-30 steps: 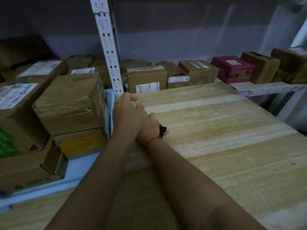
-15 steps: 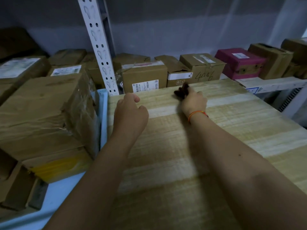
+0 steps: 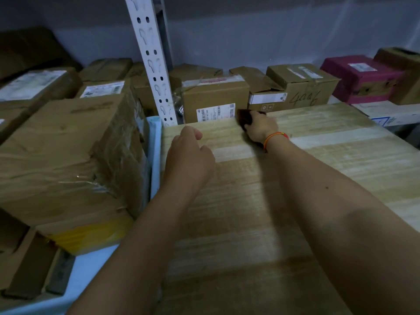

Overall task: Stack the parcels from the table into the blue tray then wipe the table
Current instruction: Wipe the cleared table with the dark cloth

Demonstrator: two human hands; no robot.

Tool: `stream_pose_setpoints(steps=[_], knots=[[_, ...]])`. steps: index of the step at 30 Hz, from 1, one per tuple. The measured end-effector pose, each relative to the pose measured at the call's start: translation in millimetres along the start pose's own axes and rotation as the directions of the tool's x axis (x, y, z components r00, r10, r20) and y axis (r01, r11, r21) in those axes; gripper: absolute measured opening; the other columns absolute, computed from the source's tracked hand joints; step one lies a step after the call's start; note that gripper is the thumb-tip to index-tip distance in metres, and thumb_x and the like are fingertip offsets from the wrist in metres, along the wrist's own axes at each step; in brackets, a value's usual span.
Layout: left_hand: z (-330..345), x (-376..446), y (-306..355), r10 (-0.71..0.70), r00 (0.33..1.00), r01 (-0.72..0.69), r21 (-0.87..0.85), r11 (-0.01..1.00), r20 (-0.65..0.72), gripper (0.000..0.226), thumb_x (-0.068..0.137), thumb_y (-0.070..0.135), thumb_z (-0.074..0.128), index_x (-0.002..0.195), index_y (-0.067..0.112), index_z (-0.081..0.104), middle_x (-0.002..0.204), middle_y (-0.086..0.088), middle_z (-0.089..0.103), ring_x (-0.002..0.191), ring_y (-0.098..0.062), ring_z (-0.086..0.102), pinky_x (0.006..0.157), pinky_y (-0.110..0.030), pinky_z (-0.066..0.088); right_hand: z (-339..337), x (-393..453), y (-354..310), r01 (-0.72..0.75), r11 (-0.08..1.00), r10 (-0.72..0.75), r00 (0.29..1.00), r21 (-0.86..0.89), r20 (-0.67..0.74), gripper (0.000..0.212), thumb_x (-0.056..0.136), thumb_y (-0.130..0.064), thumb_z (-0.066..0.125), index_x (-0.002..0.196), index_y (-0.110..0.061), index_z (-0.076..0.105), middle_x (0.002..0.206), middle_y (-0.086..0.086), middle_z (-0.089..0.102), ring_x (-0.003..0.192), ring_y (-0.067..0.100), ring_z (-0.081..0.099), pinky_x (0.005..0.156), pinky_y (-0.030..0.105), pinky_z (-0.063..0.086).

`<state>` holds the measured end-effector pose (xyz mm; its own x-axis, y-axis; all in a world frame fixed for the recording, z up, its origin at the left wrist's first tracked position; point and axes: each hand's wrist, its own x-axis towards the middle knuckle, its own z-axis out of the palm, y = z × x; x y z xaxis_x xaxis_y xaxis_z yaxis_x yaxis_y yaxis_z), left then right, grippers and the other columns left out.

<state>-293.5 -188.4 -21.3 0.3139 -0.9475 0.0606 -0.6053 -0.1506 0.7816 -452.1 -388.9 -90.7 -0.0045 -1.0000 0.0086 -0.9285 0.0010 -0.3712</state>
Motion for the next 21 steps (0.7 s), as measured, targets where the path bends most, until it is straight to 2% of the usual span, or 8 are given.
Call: stream_pose_setpoints(steps=[5,8,10,13,16,18,21], knots=[[-5.3,-1.5,-6.2,0.008,0.999,-0.008,-0.004,1.0,-0.037,0.029,0.097,0.014,0.045,0.125,0.022,0.048,0.128,0.003,0.049,0.099,-0.009,0.045,0.075,-0.024,0.036,26.2,-12.9,-59.2,0.27,0.963,-0.269,0.958,0.004,0.101,0.051,0.098,-0.032,0.051,0.147,-0.019,0.038,0.142,0.015,0.052,0.126,0.035,0.049,0.103,0.038,0.036],[-11.4,-5.5,-5.9,0.035,0.997,-0.038,-0.038,0.999,-0.075,0.028,0.098,0.01,0.044,0.123,0.019,0.05,0.117,0.005,0.05,0.099,-0.008,0.044,0.074,-0.02,0.036,36.6,-27.7,-83.1,0.41,0.909,-0.417,0.895,0.08,0.159,0.05,0.098,-0.031,0.052,0.146,-0.025,0.04,0.143,0.01,0.053,0.125,0.035,0.049,0.1,0.038,0.036],[-15.7,-10.1,-4.8,0.039,0.994,-0.046,-0.06,0.997,-0.101,0.026,0.097,0.007,0.044,0.12,0.017,0.052,0.111,0.004,0.051,0.1,-0.011,0.047,0.079,-0.023,0.039,40.9,-38.0,-91.8,0.467,0.871,-0.489,0.851,0.152,0.192,0.046,0.096,-0.026,0.054,0.142,-0.025,0.046,0.138,0.008,0.057,0.123,0.032,0.052,0.099,0.037,0.038],[-23.0,-19.6,-4.9,0.037,0.992,-0.047,-0.083,0.995,-0.124,0.02,0.096,0.006,0.044,0.111,0.017,0.053,0.113,0.0,0.053,0.102,-0.014,0.05,0.083,-0.026,0.041,41.6,-56.2,-94.7,0.492,0.84,-0.539,0.805,0.228,0.247,0.046,0.093,-0.021,0.057,0.139,-0.027,0.051,0.133,0.006,0.061,0.119,0.028,0.054,0.099,0.04,0.043],[-30.3,-30.0,-7.4,0.006,0.992,-0.021,-0.127,0.992,-0.124,0.026,0.096,0.006,0.044,0.117,0.018,0.053,0.121,-0.002,0.053,0.108,-0.018,0.052,0.089,-0.033,0.048,39.0,-77.6,-90.7,0.476,0.818,-0.568,0.759,0.324,0.319,0.043,0.089,-0.014,0.063,0.13,-0.025,0.057,0.123,0.0,0.063,0.113,0.023,0.055,0.099,0.04,0.044],[-34.9,-38.8,-9.4,-0.007,0.991,-0.014,-0.155,0.988,-0.137,0.027,0.096,0.006,0.043,0.117,0.019,0.054,0.123,-0.002,0.054,0.111,-0.02,0.052,0.087,-0.034,0.048,36.9,-96.1,-86.2,0.441,0.795,-0.589,0.722,0.416,0.362,0.041,0.086,-0.01,0.068,0.123,-0.023,0.062,0.114,-0.003,0.064,0.11,0.021,0.057,0.099,0.037,0.044],[-39.7,-53.4,-11.3,0.007,0.986,-0.035,-0.164,0.986,-0.168,0.027,0.095,0.005,0.042,0.116,0.018,0.055,0.117,0.001,0.054,0.109,-0.02,0.053,0.082,-0.031,0.044,33.4,-127.9,-77.1,0.426,0.77,-0.62,0.673,0.475,0.403,0.044,0.082,-0.008,0.072,0.123,-0.024,0.064,0.123,0.001,0.066,0.116,0.022,0.059,0.106,0.041,0.043]])
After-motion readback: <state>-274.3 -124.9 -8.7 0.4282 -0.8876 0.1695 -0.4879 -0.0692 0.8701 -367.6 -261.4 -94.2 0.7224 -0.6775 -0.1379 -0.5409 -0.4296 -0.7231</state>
